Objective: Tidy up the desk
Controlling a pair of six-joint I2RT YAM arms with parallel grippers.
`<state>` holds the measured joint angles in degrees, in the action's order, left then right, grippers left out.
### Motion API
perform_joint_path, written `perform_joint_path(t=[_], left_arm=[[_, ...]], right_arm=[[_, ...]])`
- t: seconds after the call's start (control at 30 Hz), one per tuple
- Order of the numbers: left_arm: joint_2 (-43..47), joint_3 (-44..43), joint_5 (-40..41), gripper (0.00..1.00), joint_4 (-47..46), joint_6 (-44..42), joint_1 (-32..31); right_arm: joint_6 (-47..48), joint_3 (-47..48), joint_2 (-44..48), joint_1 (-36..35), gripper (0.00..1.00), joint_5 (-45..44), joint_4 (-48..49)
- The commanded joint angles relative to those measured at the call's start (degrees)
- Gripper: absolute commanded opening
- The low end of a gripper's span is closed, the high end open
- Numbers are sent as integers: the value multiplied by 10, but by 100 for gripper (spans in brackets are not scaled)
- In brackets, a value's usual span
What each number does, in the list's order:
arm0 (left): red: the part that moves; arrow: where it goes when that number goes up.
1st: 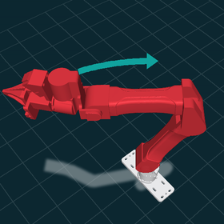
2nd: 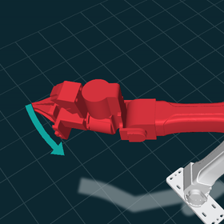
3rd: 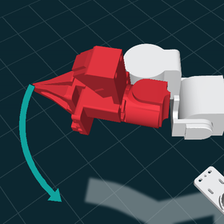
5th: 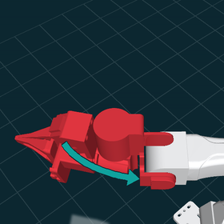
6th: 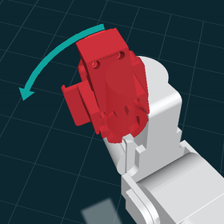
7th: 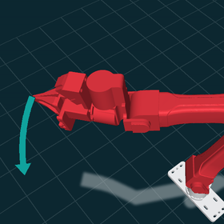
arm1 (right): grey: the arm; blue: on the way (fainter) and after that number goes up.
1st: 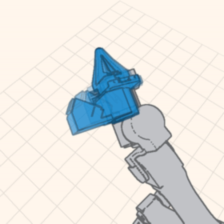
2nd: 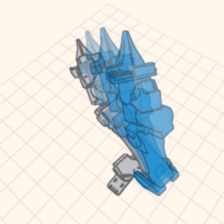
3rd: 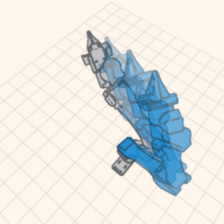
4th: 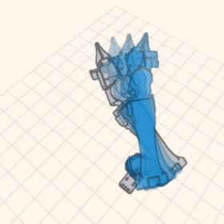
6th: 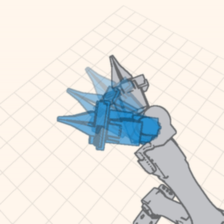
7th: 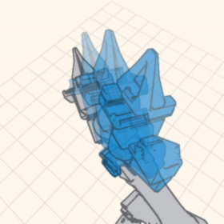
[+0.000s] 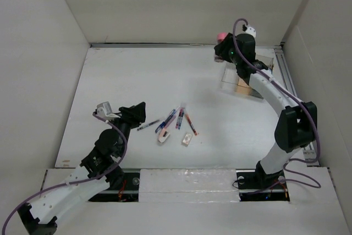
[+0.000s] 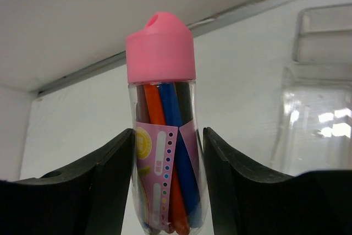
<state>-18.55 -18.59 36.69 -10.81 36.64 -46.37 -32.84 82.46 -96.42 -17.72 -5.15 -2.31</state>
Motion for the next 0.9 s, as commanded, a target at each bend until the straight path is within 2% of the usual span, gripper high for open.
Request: perform_joint_path(t=[0.0, 0.13, 0.4, 0.47, 0.7, 0.87], left_arm=[[-4, -29, -18, 55, -20, -11, 1], [12, -21, -20, 55, -25, -13, 1], [37, -15, -13, 55, -26, -17, 1], [38, -12, -14, 55, -29, -18, 1], [27, -14, -14, 55, -31, -18, 1], [24, -12, -14, 55, -33, -18, 1]], right_arm=[[-61, -42, -10, 40, 18, -44, -5], [-61, -44, -27, 77, 19, -45, -19], [-42, -17, -74, 84, 22, -76, -57], [-39, -12, -88, 84, 31, -88, -64], [-42, 7, -117, 89, 38, -121, -74], [-44, 14, -118, 89, 55, -126, -73]])
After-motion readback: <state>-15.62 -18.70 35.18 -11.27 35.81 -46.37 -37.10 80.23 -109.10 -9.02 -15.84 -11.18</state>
